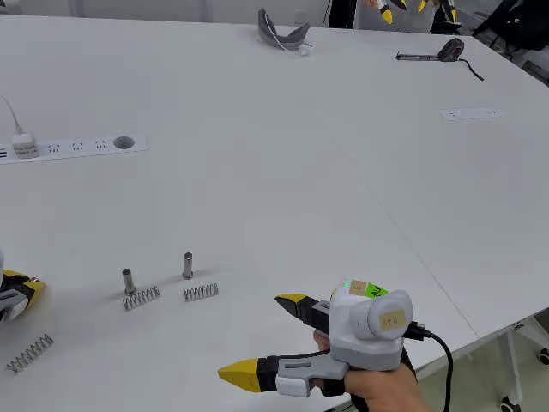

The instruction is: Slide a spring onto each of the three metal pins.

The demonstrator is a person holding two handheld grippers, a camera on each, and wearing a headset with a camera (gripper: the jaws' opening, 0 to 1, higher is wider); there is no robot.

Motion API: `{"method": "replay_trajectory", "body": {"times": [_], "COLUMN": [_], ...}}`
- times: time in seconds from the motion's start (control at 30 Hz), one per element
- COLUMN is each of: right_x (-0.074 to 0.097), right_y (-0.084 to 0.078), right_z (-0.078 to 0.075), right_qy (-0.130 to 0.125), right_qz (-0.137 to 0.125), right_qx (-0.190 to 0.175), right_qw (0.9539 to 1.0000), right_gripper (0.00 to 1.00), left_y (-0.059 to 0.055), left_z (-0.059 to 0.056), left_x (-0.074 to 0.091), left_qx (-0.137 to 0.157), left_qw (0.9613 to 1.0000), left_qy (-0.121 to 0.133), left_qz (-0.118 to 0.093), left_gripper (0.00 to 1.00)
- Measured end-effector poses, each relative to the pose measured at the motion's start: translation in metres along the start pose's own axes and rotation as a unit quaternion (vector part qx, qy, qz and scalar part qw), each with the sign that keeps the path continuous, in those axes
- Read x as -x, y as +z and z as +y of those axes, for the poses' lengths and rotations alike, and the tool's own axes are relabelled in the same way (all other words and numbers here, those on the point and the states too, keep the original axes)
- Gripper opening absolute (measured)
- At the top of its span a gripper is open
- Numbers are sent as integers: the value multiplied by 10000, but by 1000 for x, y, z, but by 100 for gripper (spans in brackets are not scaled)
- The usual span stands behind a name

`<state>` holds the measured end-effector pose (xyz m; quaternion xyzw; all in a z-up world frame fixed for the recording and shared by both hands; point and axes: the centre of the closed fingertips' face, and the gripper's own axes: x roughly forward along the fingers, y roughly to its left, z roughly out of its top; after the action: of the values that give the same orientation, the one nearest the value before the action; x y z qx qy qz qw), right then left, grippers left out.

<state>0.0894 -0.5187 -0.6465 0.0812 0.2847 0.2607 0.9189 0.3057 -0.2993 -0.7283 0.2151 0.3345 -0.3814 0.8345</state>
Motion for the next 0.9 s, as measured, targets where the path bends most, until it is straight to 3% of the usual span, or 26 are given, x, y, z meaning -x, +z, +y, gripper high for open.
{"method": "replay_trajectory", "body": {"times": [0.07, 0.17, 0.23, 0.33, 0.5, 0.77, 0.9], "right_x": [0, -1, -1, -2, 0, 0, 2], "right_y": [-1, -3, -4, -5, -1, 0, 4], "right_z": [1, 1, 1, 1, 0, -4, -7], "right_qy": [11, 16, 13, 22, 29, 1, -39], "right_qz": [-5, 42, 51, 69, -12, -19, -149], "right_qx": [-35, -22, -35, -52, -109, -107, -218], "right_qw": [10000, 10000, 10000, 10000, 9999, 9999, 9996], "right_gripper": [89, 89, 89, 88, 88, 87, 85], "left_y": [1, 1, 0, 1, 15, 13, 12], "left_z": [0, 2, 0, -3, 4, 4, 5], "left_x": [1, 1, 2, 6, 23, 36, 44], "left_qx": [-94, 263, 176, 229, 461, 456, 446], "left_qw": [9999, 9996, 9998, 9997, 9984, 9981, 9978], "left_qy": [94, 74, 59, 15, 176, 263, 333], "left_qz": [15, 95, 81, 2, -293, -334, -347], "left_gripper": [9, 8, 8, 8, 8, 8, 8]}}
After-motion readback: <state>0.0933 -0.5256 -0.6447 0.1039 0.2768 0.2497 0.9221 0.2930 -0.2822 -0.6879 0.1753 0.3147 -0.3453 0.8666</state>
